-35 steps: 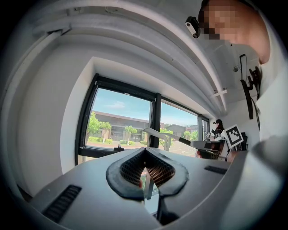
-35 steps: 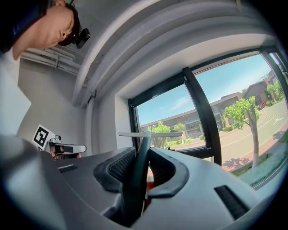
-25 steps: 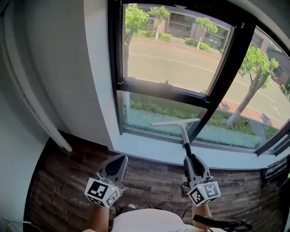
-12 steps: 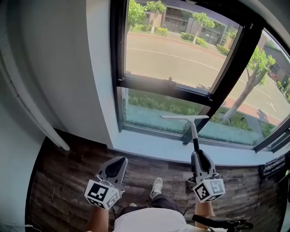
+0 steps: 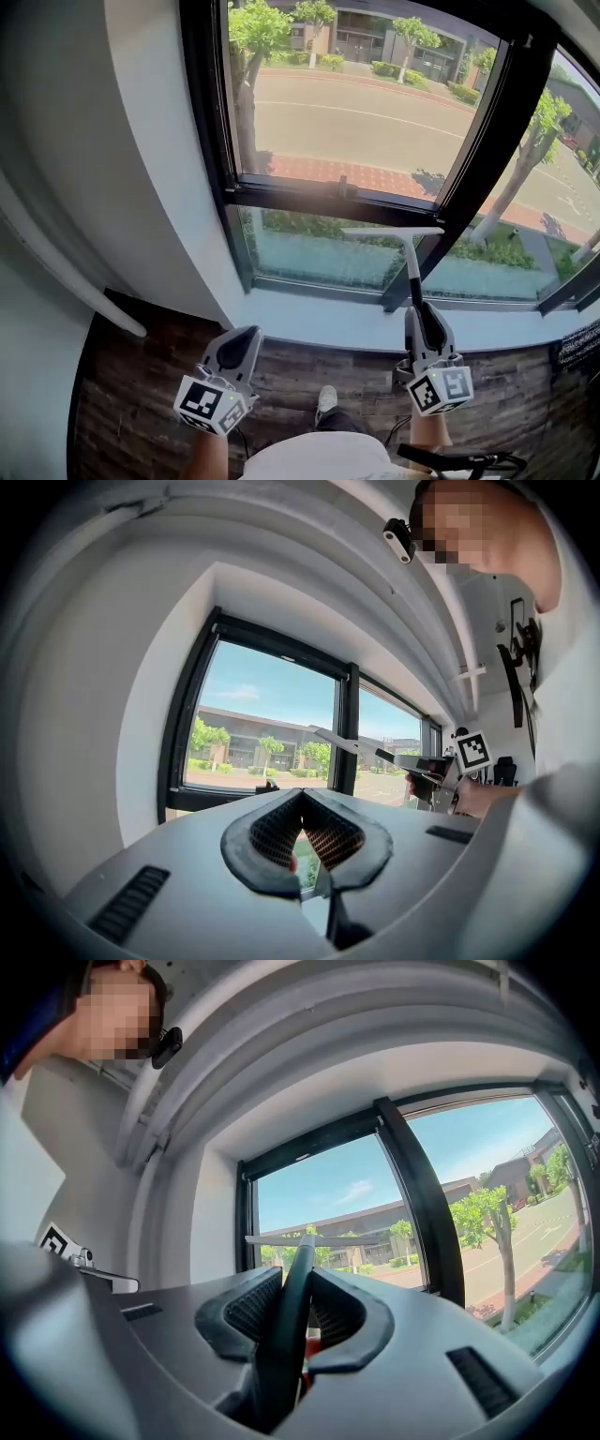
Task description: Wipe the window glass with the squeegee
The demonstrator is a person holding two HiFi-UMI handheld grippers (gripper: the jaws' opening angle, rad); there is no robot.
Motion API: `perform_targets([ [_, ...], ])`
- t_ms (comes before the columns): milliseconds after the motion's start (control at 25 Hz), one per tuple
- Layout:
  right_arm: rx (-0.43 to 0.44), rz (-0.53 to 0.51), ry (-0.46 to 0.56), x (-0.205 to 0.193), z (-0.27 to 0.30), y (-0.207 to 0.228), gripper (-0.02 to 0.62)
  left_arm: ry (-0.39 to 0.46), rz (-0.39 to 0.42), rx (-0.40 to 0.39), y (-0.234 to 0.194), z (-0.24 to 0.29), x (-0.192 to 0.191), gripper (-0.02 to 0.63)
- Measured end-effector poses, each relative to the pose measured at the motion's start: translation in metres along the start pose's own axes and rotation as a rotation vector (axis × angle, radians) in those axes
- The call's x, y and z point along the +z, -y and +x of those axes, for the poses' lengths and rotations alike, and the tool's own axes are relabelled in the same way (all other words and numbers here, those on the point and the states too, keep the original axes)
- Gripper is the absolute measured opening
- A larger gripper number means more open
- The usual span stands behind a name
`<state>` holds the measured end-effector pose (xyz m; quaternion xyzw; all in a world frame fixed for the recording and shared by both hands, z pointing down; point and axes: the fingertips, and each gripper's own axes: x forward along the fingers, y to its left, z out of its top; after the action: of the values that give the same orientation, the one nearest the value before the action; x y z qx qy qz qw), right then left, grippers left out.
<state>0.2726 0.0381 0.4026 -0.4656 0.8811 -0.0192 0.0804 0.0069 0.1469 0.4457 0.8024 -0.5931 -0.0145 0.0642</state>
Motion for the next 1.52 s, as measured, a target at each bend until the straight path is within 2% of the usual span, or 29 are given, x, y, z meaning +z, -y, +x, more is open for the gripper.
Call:
perform_targets([
  [120, -0.014, 0.008, 0.001, -0.003, 0.028, 0.035, 0.103, 0.007, -0.003, 0.005, -0.007, 0.045, 0.011, 0.018],
  [360, 0.034, -0.048, 0.032, 0.006, 0.090, 0.081, 0.103, 0.018, -0.008, 0.020, -0.016, 0.130, 0.023, 0.018],
  [520, 0.053, -0.047, 0.035, 0.005, 0.120, 0.099, 0.103, 0.007, 0.004, 0.020, -0.022, 0.163, 0.028, 0.018],
  [720, 0.025, -0.029, 0.020, -0.008, 0.151, 0.112, 0.103, -0.016, 0.007, 0.005, -0.046, 0.197, 0.032, 0.018],
  [840, -0.014, -0.053, 0.027, -0.009, 0.176, 0.116, 0.103, 0.002, 0.003, -0.032, -0.070, 0.225, 0.041, 0.017],
  [1040, -0.155, -0.117, 0.115, 0.012, 0.210, 0.108, 0.103, 0.024, 0.036, -0.170, -0.111, 0.273, 0.058, 0.018],
  [1160, -0.232, -0.108, 0.145, 0.021, 0.229, 0.109, 0.103, 0.033, 0.070, -0.236, -0.133, 0.298, 0.070, 0.018],
  [1280, -0.294, -0.111, 0.172, 0.035, 0.241, 0.117, 0.103, 0.041, 0.070, -0.296, -0.143, 0.320, 0.079, 0.018],
  [1400, -0.305, -0.140, 0.199, 0.051, 0.254, 0.128, 0.103, 0.038, 0.058, -0.313, -0.148, 0.339, 0.082, 0.017],
  [1520, -0.280, -0.198, 0.264, 0.088, 0.277, 0.147, 0.103, 0.041, 0.041, -0.301, -0.144, 0.354, 0.083, 0.018],
])
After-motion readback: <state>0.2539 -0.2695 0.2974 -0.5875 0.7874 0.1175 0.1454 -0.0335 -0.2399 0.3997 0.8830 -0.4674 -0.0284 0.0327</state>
